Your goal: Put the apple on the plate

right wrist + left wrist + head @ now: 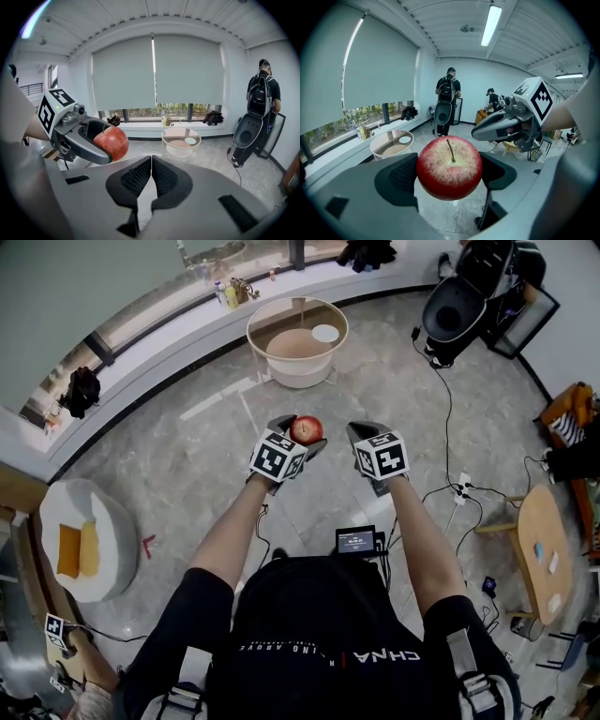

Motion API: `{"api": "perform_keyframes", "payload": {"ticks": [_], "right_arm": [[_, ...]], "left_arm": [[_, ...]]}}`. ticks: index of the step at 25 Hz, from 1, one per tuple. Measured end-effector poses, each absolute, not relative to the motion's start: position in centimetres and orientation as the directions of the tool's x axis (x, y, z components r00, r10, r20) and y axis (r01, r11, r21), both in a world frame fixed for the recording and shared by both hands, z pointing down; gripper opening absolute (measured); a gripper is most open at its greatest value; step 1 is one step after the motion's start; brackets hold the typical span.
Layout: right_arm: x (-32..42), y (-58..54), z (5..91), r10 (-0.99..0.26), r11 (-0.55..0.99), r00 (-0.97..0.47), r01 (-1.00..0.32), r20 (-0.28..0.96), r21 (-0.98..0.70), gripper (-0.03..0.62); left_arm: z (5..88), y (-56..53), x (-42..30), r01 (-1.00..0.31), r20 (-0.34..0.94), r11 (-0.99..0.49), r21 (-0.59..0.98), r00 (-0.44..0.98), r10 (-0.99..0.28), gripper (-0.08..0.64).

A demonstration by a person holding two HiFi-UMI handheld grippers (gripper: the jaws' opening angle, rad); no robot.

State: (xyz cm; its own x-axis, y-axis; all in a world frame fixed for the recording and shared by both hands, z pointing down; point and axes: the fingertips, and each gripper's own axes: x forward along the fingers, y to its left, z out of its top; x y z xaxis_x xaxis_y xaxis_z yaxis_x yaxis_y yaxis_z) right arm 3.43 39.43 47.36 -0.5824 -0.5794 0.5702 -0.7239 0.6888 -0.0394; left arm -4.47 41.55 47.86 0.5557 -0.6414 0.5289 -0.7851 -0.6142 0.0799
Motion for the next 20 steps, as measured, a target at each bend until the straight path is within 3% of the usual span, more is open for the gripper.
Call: {"api": "perform_keyframes", "payload": {"ticks": [20], "right_arm": [[11.0, 35.9, 50.9, -0.524, 0.732, -0.589, -0.681, 0.615, -0.028, 0.032]], "left_arm": [[50.5, 37.8, 2.9, -0.805, 0.569, -0.586, 0.090, 0.524, -0.633, 0.386]]}}
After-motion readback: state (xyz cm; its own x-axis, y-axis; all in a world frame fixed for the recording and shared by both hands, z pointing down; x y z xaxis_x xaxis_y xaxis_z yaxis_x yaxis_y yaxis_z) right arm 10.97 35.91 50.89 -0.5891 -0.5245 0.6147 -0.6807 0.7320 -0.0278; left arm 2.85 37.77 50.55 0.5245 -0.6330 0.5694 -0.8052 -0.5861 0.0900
